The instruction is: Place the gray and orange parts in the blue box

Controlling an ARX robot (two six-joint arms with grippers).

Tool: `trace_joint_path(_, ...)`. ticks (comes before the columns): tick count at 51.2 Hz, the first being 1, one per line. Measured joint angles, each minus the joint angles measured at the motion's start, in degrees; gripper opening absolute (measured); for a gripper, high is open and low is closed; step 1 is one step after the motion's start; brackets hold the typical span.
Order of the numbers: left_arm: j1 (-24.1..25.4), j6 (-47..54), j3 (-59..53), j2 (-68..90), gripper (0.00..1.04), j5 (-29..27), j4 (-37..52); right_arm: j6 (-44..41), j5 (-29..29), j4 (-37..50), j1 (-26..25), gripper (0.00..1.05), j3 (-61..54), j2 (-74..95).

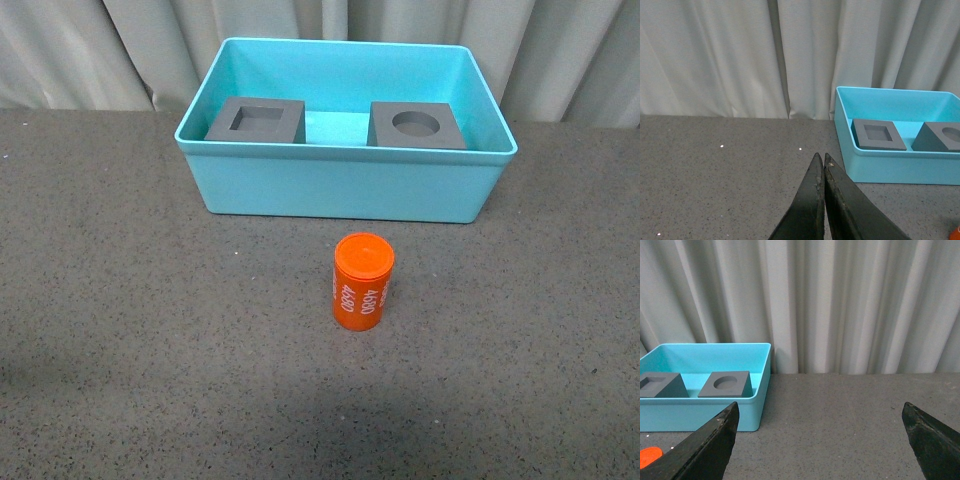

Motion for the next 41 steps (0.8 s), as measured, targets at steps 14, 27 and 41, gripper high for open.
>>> trace_joint_path(14,0.02,0.00,-2.78,-5.86,0.04,0.33,-2.62,0.00,-0.02,0.00,0.00,0.95,0.00,-0.02)
trace_joint_path(27,0.02,0.00,-2.80,-14.82,0.04,0.33,-10.78,-0.02,-0.02,0.00,0.00,0.95,0.00,-0.02)
trace_joint_path(41,0.02,0.00,-2.80,-23.06,0.04,0.33,-18.71,-0.02,-0.02,0.00,0.00,0.95,0.00,-0.02)
